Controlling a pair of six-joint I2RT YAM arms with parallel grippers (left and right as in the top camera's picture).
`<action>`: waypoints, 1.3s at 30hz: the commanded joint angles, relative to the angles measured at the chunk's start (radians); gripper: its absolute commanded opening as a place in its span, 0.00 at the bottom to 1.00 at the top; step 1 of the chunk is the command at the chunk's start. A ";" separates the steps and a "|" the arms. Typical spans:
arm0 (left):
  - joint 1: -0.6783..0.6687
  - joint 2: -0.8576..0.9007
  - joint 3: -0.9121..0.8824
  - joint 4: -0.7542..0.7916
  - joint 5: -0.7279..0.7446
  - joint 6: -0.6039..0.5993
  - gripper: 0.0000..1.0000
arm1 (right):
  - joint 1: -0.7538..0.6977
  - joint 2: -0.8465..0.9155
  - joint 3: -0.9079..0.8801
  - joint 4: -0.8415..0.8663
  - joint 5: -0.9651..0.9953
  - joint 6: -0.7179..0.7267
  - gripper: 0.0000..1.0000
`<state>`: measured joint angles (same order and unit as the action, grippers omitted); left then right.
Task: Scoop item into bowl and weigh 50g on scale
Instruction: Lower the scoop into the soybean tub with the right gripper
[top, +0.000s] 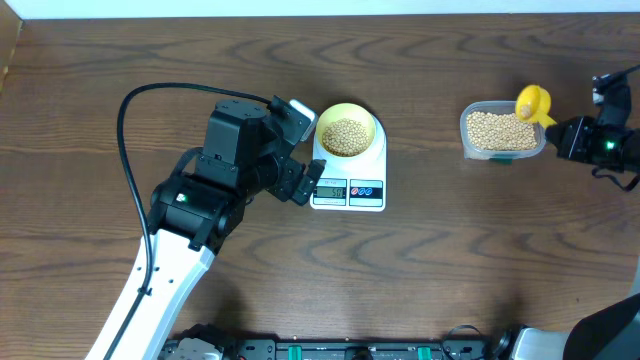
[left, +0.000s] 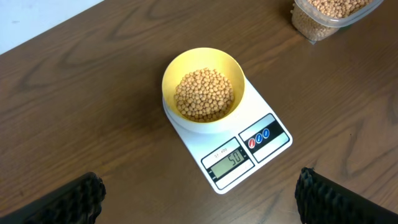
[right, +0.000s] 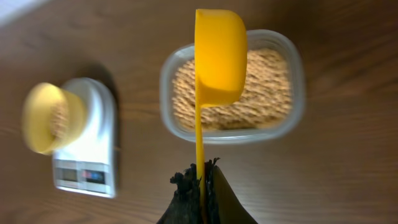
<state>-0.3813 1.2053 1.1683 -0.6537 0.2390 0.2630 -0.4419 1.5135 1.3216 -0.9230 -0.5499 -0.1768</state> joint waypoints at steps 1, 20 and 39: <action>0.005 0.001 -0.007 -0.001 0.015 0.006 1.00 | 0.014 -0.016 -0.002 -0.002 0.148 -0.156 0.02; 0.005 0.001 -0.007 -0.001 0.015 0.006 1.00 | 0.231 -0.015 -0.002 0.042 0.443 -0.224 0.01; 0.005 0.001 -0.007 -0.001 0.015 0.006 1.00 | 0.240 0.010 -0.002 0.036 0.431 0.329 0.01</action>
<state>-0.3813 1.2053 1.1683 -0.6537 0.2390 0.2630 -0.2054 1.5139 1.3216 -0.8856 -0.1127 -0.0502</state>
